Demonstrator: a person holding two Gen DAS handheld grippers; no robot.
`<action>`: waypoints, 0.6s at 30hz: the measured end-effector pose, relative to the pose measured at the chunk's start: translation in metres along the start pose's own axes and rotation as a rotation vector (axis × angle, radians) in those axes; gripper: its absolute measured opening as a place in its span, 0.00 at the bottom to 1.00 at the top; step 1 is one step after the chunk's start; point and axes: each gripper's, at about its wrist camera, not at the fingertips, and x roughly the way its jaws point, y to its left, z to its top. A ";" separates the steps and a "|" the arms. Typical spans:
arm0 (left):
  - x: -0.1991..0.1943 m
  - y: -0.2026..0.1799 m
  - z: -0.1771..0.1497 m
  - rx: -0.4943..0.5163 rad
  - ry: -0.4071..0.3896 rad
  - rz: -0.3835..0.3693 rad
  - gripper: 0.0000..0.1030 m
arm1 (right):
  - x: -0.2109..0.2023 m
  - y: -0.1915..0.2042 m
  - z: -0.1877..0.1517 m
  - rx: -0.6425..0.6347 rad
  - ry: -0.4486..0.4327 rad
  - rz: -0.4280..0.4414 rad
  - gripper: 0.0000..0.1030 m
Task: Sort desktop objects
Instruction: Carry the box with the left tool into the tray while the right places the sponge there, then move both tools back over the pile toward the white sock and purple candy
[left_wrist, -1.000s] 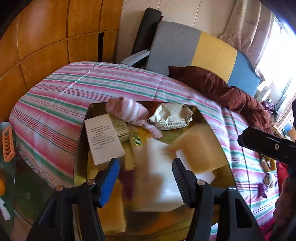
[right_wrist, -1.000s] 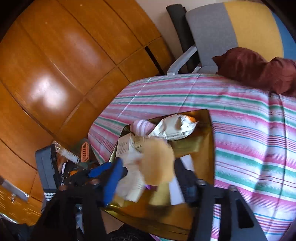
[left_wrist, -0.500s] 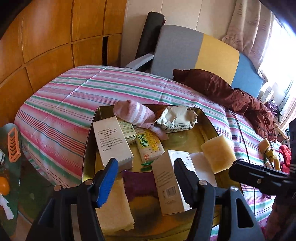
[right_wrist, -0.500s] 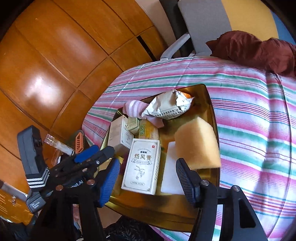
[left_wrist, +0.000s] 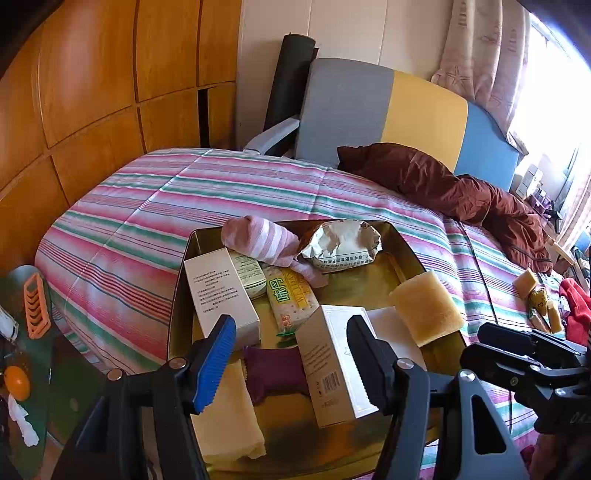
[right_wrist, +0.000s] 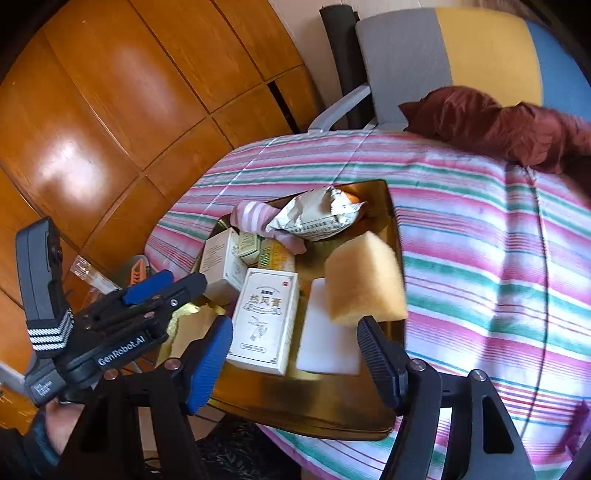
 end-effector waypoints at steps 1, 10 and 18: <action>-0.001 -0.001 0.000 0.004 -0.003 -0.003 0.62 | -0.002 -0.001 -0.001 0.002 -0.005 -0.005 0.69; -0.002 -0.009 0.000 0.027 -0.006 -0.026 0.61 | -0.020 -0.014 -0.005 0.011 -0.055 -0.089 0.72; 0.000 -0.003 0.000 -0.016 0.006 -0.050 0.61 | -0.030 -0.028 -0.007 0.047 -0.056 -0.095 0.70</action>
